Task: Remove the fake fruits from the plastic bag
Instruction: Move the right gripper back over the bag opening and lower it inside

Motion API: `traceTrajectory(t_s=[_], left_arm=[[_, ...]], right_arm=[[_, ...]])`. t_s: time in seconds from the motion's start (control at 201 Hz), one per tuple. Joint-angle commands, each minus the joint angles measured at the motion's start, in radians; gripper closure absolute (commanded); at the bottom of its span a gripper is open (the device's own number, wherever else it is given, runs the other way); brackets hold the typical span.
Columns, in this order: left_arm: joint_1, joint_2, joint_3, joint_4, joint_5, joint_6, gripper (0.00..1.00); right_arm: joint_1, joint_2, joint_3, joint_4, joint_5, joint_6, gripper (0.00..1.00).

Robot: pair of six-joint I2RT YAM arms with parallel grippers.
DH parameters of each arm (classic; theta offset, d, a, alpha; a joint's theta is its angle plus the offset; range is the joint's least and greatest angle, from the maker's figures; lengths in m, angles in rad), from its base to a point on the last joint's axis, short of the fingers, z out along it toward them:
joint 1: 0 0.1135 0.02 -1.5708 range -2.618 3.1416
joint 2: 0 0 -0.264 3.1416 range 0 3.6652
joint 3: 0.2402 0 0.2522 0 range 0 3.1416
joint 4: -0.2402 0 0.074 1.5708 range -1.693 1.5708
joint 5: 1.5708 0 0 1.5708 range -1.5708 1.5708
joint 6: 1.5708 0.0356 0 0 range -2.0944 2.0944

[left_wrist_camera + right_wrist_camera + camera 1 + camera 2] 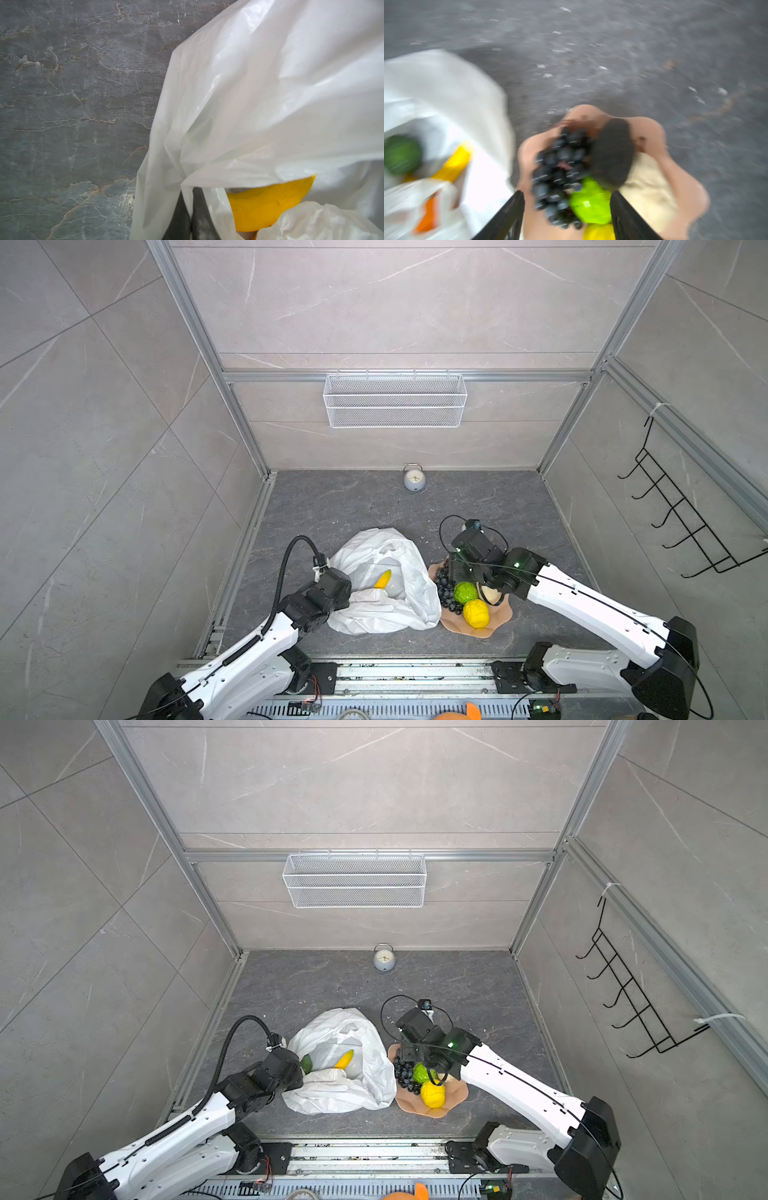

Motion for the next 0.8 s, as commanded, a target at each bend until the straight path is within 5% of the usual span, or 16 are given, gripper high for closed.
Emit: traceTrajectory(t_s=[0.0,0.239,0.796], left_arm=[[0.002,0.019,0.055,-0.049,0.019,0.018,1.0],[-0.015,-0.046,0.051,-0.166,0.008,-0.088,1.0],[-0.017,-0.144,-0.03,-0.22,-0.05,-0.287,1.0]], right_arm=[[0.128,0.029,0.04,0.115,-0.033,-0.023,0.34],[0.317,0.273,0.076,0.403,-0.169,-0.023,0.38],[0.314,0.807,0.372,0.7,-0.301,-0.04,0.36]])
